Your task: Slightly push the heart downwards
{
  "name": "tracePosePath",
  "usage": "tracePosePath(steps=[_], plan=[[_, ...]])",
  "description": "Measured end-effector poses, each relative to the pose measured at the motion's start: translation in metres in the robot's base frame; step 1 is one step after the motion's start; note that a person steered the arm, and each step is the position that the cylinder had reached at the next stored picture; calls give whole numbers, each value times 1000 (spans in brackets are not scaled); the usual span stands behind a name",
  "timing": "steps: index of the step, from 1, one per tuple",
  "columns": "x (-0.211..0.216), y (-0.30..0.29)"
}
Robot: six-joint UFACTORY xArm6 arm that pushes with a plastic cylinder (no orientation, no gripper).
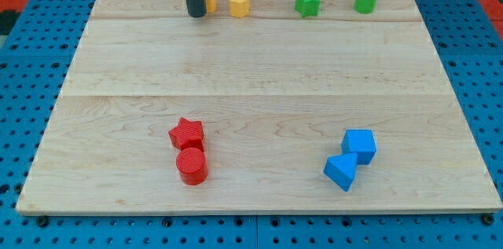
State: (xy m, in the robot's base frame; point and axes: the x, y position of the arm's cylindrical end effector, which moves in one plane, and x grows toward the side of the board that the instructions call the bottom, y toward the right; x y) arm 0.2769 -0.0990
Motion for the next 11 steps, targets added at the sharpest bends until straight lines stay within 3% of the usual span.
tracePosePath(steps=[1, 2, 3, 4, 5, 9, 11], plan=[[64, 24], [50, 79], [17, -4], [-58, -88], [-85, -115], [-84, 26], [-83, 40]])
